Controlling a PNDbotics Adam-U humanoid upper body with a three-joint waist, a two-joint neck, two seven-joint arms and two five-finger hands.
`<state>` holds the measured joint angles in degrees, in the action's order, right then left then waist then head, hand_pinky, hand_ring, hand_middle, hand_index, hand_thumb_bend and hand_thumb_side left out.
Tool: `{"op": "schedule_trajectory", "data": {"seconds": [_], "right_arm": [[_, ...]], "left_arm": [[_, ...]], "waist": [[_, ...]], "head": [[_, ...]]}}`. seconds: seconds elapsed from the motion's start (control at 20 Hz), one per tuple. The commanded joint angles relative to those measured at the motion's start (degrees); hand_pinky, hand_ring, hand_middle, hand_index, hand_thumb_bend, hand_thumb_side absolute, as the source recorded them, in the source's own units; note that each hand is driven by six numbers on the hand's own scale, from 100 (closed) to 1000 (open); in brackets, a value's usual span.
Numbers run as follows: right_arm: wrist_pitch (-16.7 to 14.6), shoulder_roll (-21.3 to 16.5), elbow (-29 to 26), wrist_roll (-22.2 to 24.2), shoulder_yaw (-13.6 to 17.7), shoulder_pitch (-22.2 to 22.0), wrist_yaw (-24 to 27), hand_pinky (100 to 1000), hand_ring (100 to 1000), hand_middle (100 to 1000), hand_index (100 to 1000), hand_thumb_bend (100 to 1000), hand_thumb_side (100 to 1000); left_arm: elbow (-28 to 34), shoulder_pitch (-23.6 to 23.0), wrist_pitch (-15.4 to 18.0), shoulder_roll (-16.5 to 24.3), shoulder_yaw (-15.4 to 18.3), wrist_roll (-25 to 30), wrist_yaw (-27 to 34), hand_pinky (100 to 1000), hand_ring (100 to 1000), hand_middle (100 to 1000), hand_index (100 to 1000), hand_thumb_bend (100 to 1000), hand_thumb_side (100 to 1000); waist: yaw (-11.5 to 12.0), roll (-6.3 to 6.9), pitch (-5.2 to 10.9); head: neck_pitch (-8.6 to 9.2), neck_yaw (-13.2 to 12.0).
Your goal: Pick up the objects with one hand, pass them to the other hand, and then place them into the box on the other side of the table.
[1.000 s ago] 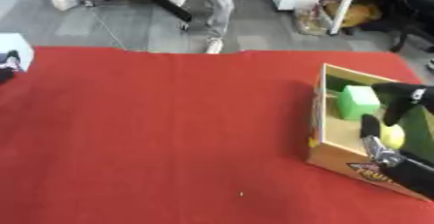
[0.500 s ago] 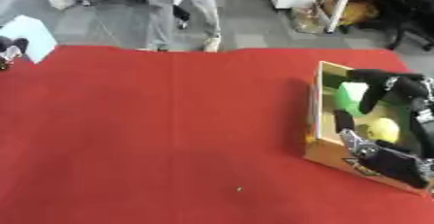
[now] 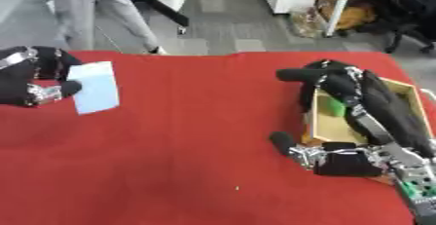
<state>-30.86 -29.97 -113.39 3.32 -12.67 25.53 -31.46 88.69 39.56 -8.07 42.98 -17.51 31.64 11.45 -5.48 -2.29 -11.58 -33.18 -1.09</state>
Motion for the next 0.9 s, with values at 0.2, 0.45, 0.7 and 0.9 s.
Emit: {"op": "schedule_trajectory", "data": {"seconds": [0.2,0.45,0.7,0.9], "right_arm": [[-1.46,0.20,-1.20,7.61,-3.11,3.38,-0.81,671,453,339,892,434,376],[-0.57,1.56,-1.20,11.63,-4.21,4.52,-0.57,632,410,290,891,457,381],[0.97,3.00,-1.20,13.10,-5.17,5.88,-2.41,611,390,262,894,465,374],[1.35,3.94,-1.20,13.74,-6.08,6.96,-5.12,607,393,262,902,466,371]], "left_arm": [[2.96,2.90,-2.46,-0.19,-4.46,6.43,1.98,669,614,526,663,198,353],[2.80,4.34,-3.39,-1.60,-7.24,9.38,2.24,668,611,522,660,188,362],[3.22,5.10,-4.26,-2.98,-8.71,11.44,3.70,668,610,521,659,191,375],[3.92,6.00,-5.14,-4.29,-9.32,12.19,4.94,668,610,520,658,200,384]], "waist": [[0.35,0.91,2.15],[0.52,0.88,2.17],[0.55,0.93,2.17],[0.54,1.01,2.19]], "head": [[-0.44,0.73],[-0.73,0.90],[-1.01,1.22],[-1.13,1.42]]}}
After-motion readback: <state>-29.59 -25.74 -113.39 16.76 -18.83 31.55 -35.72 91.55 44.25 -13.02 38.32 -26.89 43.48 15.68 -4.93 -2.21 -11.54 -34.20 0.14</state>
